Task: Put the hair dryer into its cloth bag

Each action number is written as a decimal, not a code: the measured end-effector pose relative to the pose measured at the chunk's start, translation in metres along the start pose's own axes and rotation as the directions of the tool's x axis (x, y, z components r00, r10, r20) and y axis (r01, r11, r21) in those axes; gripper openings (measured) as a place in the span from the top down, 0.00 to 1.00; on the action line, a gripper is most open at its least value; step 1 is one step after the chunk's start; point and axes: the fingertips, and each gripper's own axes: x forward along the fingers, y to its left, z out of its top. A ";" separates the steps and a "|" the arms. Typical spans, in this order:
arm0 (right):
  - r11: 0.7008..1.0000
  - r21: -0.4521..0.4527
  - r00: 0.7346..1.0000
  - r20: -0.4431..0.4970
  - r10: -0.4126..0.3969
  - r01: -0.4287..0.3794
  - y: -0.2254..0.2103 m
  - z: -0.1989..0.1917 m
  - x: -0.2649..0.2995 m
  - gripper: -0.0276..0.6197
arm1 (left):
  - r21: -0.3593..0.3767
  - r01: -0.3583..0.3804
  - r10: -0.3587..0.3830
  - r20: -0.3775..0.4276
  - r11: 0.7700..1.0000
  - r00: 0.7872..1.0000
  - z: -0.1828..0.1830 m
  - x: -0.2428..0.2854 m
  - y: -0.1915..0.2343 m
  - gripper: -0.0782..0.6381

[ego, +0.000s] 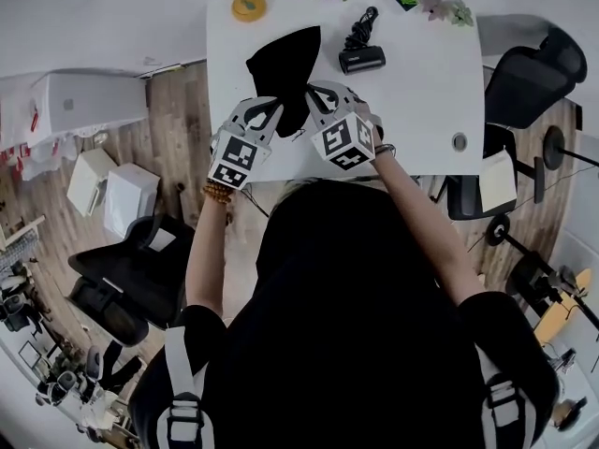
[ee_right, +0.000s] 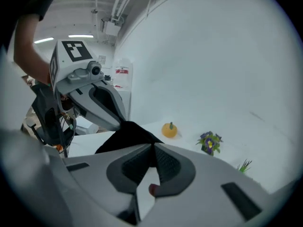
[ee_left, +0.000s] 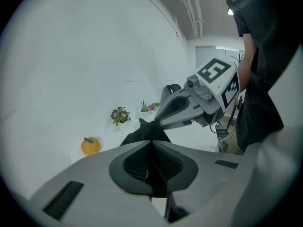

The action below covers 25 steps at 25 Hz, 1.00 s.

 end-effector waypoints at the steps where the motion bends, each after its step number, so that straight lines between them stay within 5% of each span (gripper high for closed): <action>1: 0.999 -0.037 1.000 0.021 -0.013 0.014 -0.006 0.011 -0.005 0.90 | 0.019 -0.016 0.016 -0.001 1.000 1.000 0.005 -0.003 0.003 0.85; 5: 0.983 -0.182 0.996 0.087 0.006 0.010 -0.018 0.057 -0.007 0.90 | -0.017 -0.055 0.056 0.055 0.998 0.997 0.039 -0.032 0.017 0.85; 8: 0.969 -0.233 0.982 0.148 0.119 -0.082 -0.012 0.103 0.000 0.90 | -0.074 -0.115 0.119 0.057 0.991 0.991 0.062 -0.068 0.035 0.85; 13: 0.929 -0.018 0.845 0.411 0.343 -0.369 -0.014 0.186 -0.030 0.90 | -0.145 -0.222 0.231 0.049 0.964 0.972 0.104 -0.131 0.057 0.85; 14: 0.937 -0.049 0.861 0.379 0.339 -0.347 -0.015 0.181 -0.029 0.89 | -0.179 -0.216 0.226 0.041 0.960 0.973 0.103 -0.133 0.059 0.85; 16: 0.940 -0.251 0.939 0.193 0.283 -0.231 -0.009 0.139 -0.013 0.90 | -0.236 -0.169 0.170 -0.016 0.957 0.985 0.086 -0.115 0.056 0.85; 18: 0.874 -0.444 0.976 -0.009 0.218 -0.199 0.003 0.078 0.004 0.90 | -0.269 -0.099 0.072 -0.107 0.958 0.992 0.055 -0.077 0.041 0.85; 20: 0.857 -0.468 0.976 -0.122 0.179 -0.216 0.003 0.026 0.011 0.90 | -0.312 -0.016 -0.039 -0.167 0.950 0.985 0.026 -0.036 0.018 0.85; 23: 0.895 -0.378 0.964 -0.206 0.167 -0.236 -0.010 -0.030 0.007 0.89 | -0.399 0.074 -0.154 -0.173 0.914 0.973 -0.001 0.015 -0.015 0.85; 25: 0.894 -0.345 0.946 -0.253 0.204 -0.285 -0.011 -0.060 -0.003 0.89 | -0.438 0.102 -0.192 -0.165 0.893 0.967 -0.008 0.037 -0.030 0.85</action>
